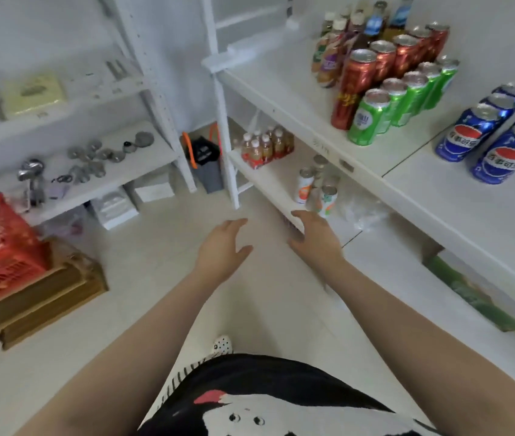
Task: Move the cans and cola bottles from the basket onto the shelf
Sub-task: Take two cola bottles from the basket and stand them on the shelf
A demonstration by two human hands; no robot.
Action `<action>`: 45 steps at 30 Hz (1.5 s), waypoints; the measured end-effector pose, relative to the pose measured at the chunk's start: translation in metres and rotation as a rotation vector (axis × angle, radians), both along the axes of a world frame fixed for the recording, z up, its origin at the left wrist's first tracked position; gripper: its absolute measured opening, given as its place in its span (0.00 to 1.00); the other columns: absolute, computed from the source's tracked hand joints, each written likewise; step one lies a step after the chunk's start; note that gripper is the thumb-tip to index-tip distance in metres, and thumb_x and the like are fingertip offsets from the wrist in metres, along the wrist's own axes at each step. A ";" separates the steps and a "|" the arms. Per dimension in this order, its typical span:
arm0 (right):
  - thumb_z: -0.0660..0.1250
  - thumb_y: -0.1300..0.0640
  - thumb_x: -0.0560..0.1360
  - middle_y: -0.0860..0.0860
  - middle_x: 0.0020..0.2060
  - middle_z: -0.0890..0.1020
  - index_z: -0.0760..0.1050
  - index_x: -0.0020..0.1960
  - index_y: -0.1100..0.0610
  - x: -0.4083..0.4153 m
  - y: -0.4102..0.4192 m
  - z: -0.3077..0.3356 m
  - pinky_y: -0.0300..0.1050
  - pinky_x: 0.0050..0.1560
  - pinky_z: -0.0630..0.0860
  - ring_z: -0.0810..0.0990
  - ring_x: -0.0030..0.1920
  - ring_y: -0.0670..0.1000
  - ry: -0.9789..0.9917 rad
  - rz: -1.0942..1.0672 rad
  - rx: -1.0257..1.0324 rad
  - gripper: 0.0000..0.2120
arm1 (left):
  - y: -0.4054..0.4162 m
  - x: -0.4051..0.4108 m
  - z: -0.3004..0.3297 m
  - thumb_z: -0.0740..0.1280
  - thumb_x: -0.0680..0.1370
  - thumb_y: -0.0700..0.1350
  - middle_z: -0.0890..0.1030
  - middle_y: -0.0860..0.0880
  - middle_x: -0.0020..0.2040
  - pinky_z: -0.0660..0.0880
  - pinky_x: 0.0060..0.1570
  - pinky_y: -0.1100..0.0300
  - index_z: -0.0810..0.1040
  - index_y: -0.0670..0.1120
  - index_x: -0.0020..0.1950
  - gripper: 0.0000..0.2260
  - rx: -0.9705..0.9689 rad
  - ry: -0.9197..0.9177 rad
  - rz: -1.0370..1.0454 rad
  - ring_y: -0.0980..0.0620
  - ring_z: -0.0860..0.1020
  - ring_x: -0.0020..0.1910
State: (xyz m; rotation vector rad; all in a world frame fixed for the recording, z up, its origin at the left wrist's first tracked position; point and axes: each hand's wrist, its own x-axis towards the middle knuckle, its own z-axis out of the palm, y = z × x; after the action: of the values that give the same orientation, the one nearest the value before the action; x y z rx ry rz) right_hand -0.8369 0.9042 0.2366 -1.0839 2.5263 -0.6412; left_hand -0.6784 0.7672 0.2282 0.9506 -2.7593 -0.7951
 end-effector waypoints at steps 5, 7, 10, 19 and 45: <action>0.67 0.52 0.74 0.53 0.68 0.70 0.64 0.72 0.54 0.077 -0.052 -0.011 0.48 0.65 0.65 0.68 0.68 0.54 0.049 0.262 0.090 0.28 | -0.030 0.097 -0.017 0.67 0.76 0.50 0.72 0.46 0.69 0.67 0.62 0.55 0.66 0.48 0.73 0.26 0.024 -0.051 0.181 0.45 0.71 0.66; 0.67 0.51 0.74 0.53 0.68 0.71 0.64 0.72 0.53 0.111 -0.075 -0.016 0.48 0.65 0.66 0.69 0.67 0.55 0.068 0.323 0.127 0.28 | -0.043 0.136 -0.025 0.67 0.76 0.50 0.72 0.47 0.69 0.68 0.62 0.55 0.66 0.48 0.73 0.27 0.033 -0.081 0.231 0.45 0.71 0.66; 0.67 0.51 0.74 0.54 0.67 0.71 0.65 0.72 0.53 0.167 -0.112 -0.027 0.50 0.64 0.69 0.69 0.67 0.56 0.051 0.392 0.171 0.28 | -0.065 0.198 -0.039 0.67 0.76 0.51 0.72 0.47 0.69 0.68 0.64 0.54 0.65 0.49 0.74 0.27 0.056 -0.139 0.295 0.45 0.70 0.68; 0.66 0.50 0.75 0.53 0.68 0.70 0.63 0.72 0.52 0.342 -0.226 -0.054 0.50 0.62 0.70 0.69 0.68 0.56 0.028 0.532 0.293 0.28 | -0.152 0.381 -0.054 0.66 0.77 0.51 0.71 0.47 0.71 0.68 0.64 0.53 0.64 0.49 0.74 0.27 0.094 -0.227 0.413 0.46 0.69 0.69; 0.70 0.51 0.71 0.53 0.62 0.75 0.70 0.68 0.53 0.532 -0.604 -0.081 0.52 0.59 0.75 0.75 0.61 0.55 -0.050 1.032 0.294 0.27 | -0.420 0.573 -0.067 0.68 0.76 0.50 0.71 0.48 0.71 0.70 0.63 0.52 0.66 0.48 0.73 0.27 0.192 -0.164 0.960 0.47 0.69 0.69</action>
State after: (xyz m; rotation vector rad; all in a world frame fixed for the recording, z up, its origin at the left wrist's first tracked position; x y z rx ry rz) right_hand -0.3053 0.3004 0.1557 -1.9246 1.5773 0.0004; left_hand -0.1058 0.3475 0.1617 2.1680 -1.9140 -0.7914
